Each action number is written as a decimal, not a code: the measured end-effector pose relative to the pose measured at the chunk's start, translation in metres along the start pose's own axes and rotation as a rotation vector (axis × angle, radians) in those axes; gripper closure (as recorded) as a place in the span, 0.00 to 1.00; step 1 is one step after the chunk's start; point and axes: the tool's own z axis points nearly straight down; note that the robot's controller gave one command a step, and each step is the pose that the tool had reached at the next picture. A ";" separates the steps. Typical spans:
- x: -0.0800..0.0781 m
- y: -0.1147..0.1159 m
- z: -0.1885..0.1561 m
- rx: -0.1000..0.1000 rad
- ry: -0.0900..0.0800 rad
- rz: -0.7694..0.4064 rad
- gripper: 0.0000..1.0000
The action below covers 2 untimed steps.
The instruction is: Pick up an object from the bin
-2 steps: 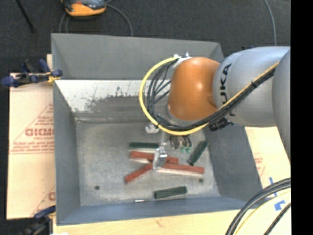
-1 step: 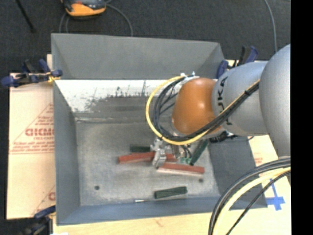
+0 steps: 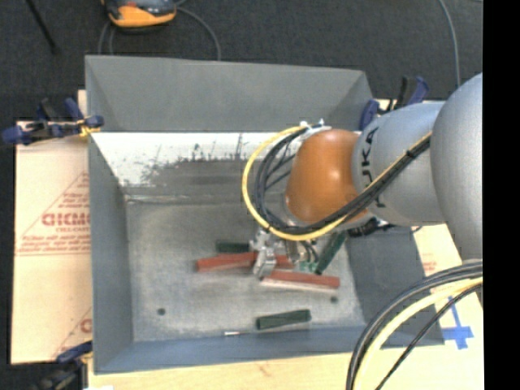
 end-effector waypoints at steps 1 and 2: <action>0.010 0.002 0.004 0.007 0.042 -0.001 1.00; 0.010 0.002 0.004 0.007 0.042 0.001 1.00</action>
Offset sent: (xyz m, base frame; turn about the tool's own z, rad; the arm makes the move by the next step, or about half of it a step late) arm 0.0000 0.0000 0.0000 0.0000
